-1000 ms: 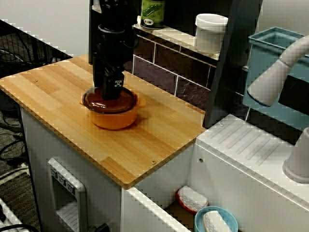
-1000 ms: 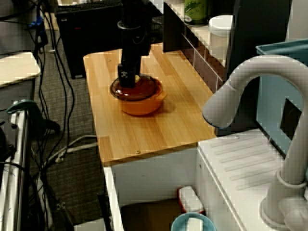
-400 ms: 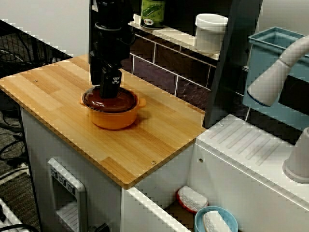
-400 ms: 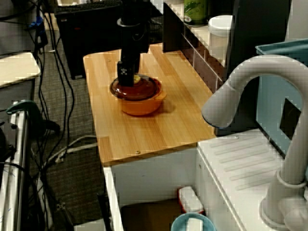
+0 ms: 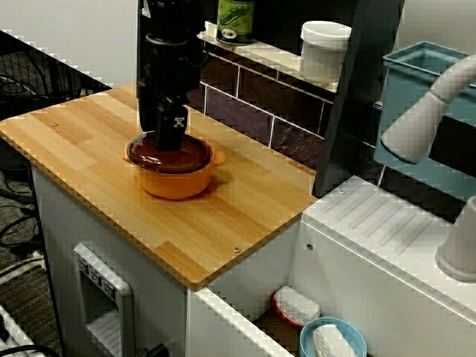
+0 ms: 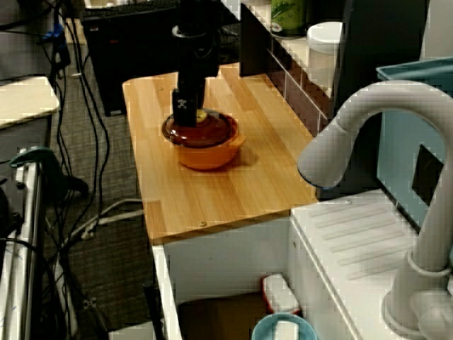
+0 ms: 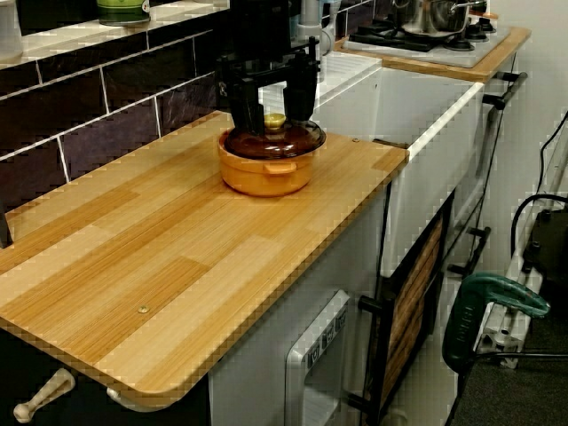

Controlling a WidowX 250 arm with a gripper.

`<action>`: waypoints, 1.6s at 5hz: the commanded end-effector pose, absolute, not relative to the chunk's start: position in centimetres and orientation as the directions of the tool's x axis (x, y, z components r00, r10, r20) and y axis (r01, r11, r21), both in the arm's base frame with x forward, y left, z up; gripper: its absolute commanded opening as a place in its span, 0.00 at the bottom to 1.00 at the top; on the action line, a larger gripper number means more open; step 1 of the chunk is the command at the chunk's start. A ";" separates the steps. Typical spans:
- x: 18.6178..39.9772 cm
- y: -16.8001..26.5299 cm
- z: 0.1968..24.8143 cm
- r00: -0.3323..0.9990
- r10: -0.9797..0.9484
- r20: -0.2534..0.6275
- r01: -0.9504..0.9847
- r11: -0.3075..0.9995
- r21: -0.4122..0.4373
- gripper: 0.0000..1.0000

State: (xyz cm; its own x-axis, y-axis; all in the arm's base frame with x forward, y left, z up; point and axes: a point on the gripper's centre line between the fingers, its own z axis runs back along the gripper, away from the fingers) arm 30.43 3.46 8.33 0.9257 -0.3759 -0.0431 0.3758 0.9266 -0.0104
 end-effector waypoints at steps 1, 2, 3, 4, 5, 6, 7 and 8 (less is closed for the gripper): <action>31.4 3.2 9.6 0.929 -0.370 0.005 0.369 0.929 0.007 1.00; 31.5 3.0 9.4 0.931 -0.364 0.006 0.364 0.932 0.002 0.94; 31.5 3.0 9.1 0.935 -0.355 0.009 0.355 0.935 0.002 0.87; 31.4 3.0 8.9 0.939 -0.345 0.020 0.345 0.939 -0.003 0.00; 31.2 3.3 8.9 0.941 -0.336 0.032 0.336 0.942 0.005 0.00; 31.0 3.3 8.9 0.942 -0.335 0.033 0.335 0.942 0.003 0.00; 30.9 3.4 8.9 0.941 -0.337 0.031 0.338 0.941 0.002 0.05; 30.9 3.4 9.1 0.940 -0.338 0.032 0.338 0.941 0.004 1.00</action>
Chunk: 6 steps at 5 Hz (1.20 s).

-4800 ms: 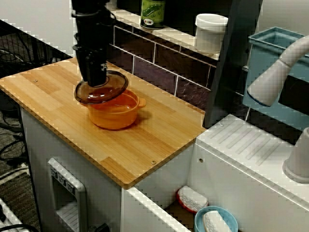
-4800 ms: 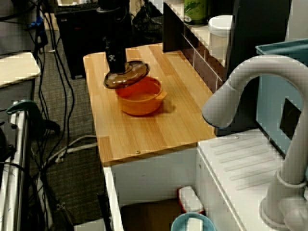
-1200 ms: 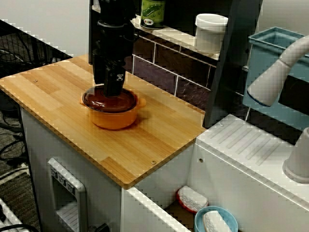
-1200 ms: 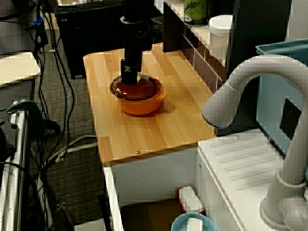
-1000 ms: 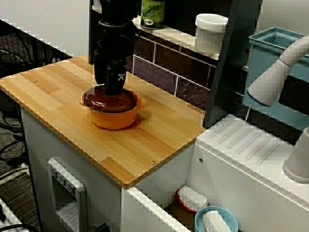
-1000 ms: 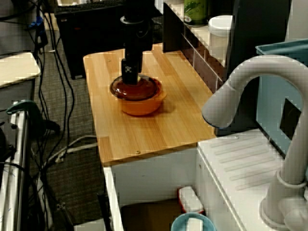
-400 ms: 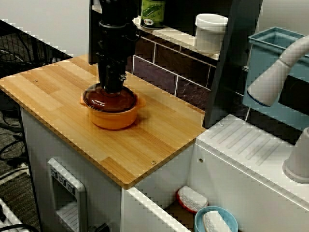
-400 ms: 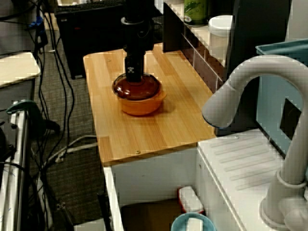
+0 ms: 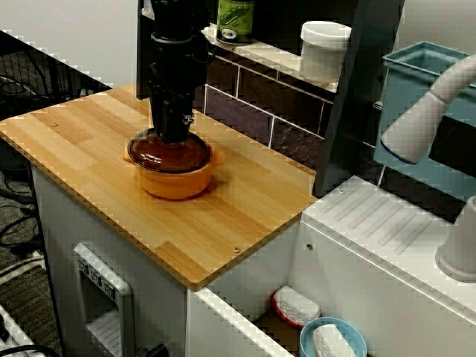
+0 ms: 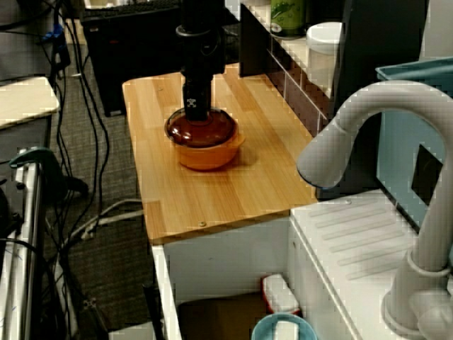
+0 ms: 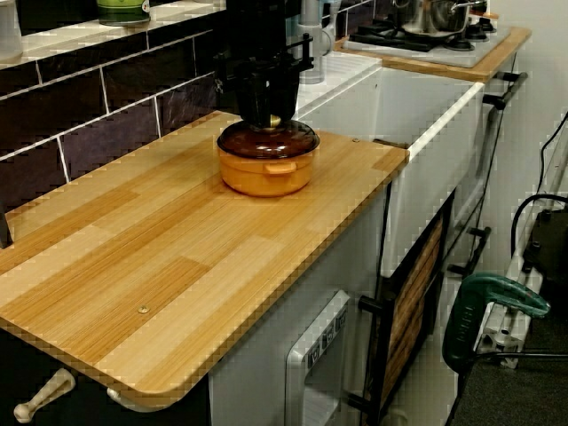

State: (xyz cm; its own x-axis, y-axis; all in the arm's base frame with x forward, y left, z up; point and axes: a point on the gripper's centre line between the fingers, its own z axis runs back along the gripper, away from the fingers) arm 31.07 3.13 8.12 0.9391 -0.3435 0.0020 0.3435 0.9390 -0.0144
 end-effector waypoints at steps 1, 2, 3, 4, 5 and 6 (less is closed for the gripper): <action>30.9 3.6 9.4 0.941 -0.336 0.031 0.336 0.942 -0.006 1.00; 30.8 3.7 9.7 0.943 -0.332 0.035 0.332 0.943 -0.009 1.00; 30.9 3.8 9.6 0.944 -0.327 0.034 0.328 0.945 -0.009 1.00; 31.0 3.8 9.7 0.946 -0.322 0.033 0.323 0.946 -0.016 1.00; 31.2 3.5 9.7 0.946 -0.323 0.034 0.323 0.946 -0.020 1.00; 31.3 3.1 9.2 0.948 -0.316 0.034 0.317 0.948 -0.013 1.00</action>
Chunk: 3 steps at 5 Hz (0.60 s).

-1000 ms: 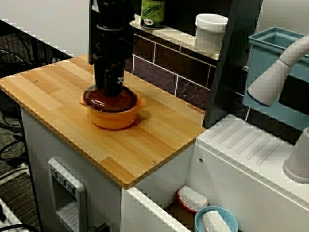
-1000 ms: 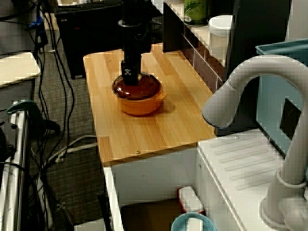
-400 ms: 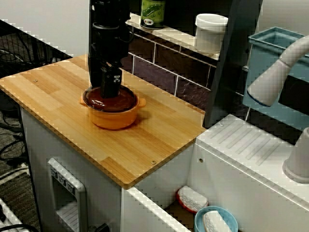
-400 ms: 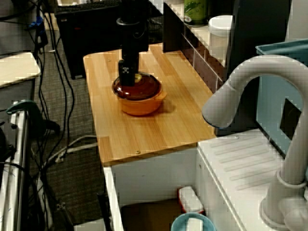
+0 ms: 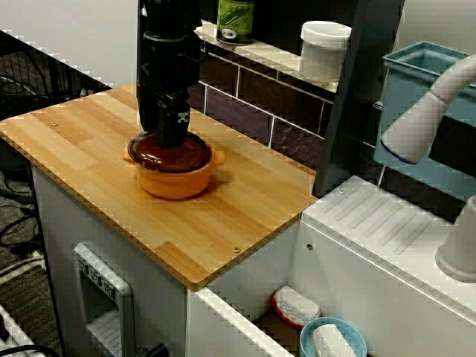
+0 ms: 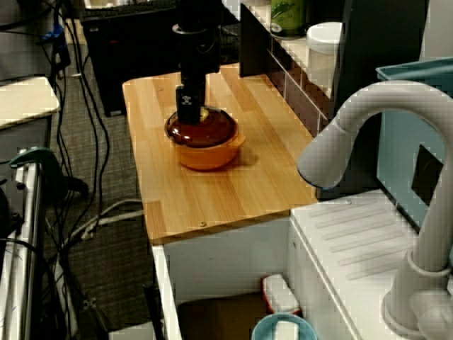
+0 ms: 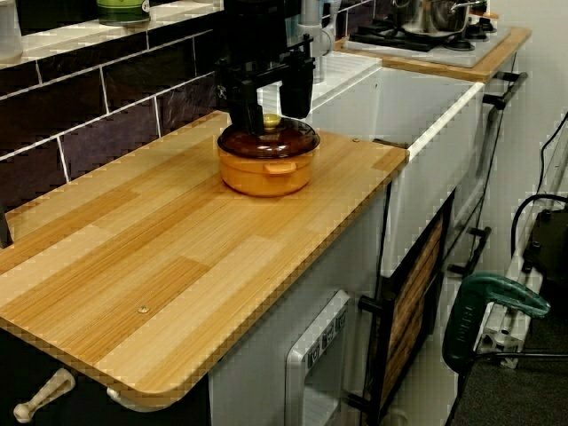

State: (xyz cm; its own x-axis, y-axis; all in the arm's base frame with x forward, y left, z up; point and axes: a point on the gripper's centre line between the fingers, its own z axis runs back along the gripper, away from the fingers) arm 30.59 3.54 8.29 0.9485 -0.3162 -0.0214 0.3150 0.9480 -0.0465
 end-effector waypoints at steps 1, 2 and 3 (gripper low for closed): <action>31.4 2.9 8.9 0.950 -0.311 0.035 0.311 0.950 -0.009 1.00; 31.4 2.7 8.7 0.951 -0.306 0.039 0.307 0.952 -0.009 1.00; 31.7 2.5 8.6 0.954 -0.298 0.039 0.298 0.955 -0.009 1.00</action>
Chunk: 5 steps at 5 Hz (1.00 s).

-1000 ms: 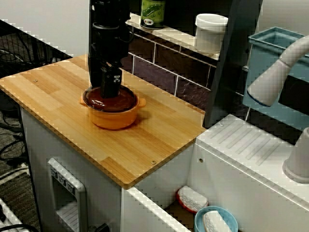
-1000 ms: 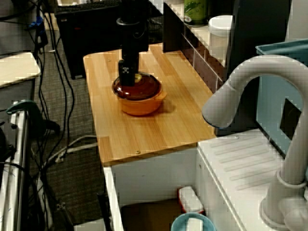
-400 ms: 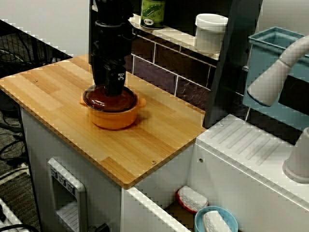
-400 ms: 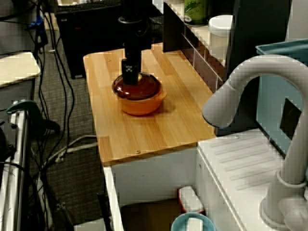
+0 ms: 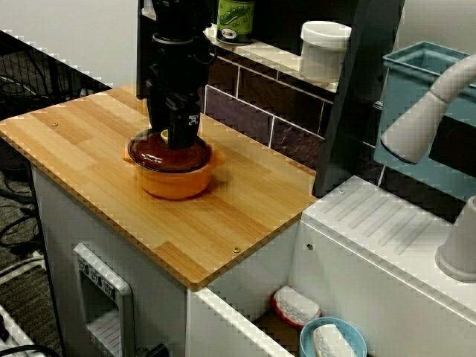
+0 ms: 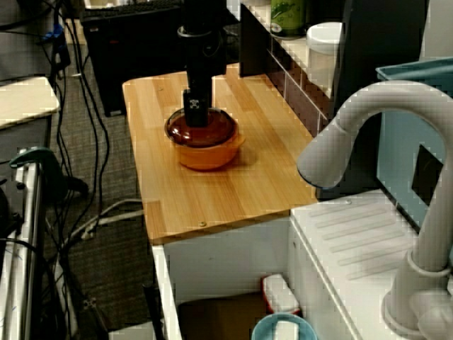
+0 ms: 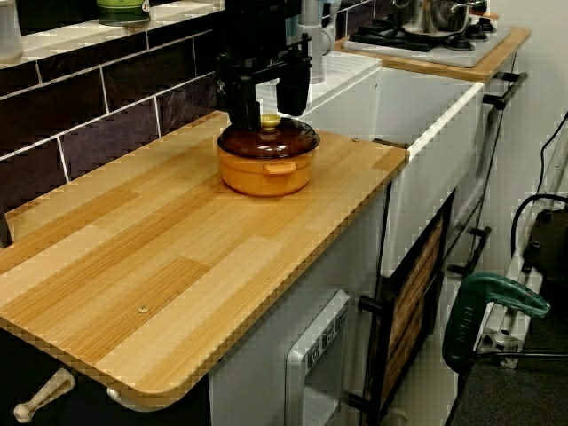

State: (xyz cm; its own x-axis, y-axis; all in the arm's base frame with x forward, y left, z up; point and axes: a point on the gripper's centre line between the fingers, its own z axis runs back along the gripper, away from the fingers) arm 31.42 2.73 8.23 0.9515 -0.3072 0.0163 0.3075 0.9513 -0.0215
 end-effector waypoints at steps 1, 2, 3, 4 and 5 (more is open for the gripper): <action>32.0 2.3 8.4 0.956 -0.292 0.036 0.293 0.956 -0.005 1.00; 32.1 2.4 8.2 0.956 -0.291 0.049 0.291 0.957 0.000 0.00; 31.9 2.6 8.1 0.954 -0.296 0.046 0.296 0.955 0.001 0.00; 31.8 2.9 8.3 0.954 -0.296 0.051 0.296 0.955 0.002 0.00; 31.7 3.1 8.4 0.952 -0.301 0.049 0.301 0.954 0.008 0.00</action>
State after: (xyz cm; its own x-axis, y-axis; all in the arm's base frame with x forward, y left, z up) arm 31.77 2.57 7.61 0.9529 -0.3026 0.0191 0.3028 0.9530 -0.0097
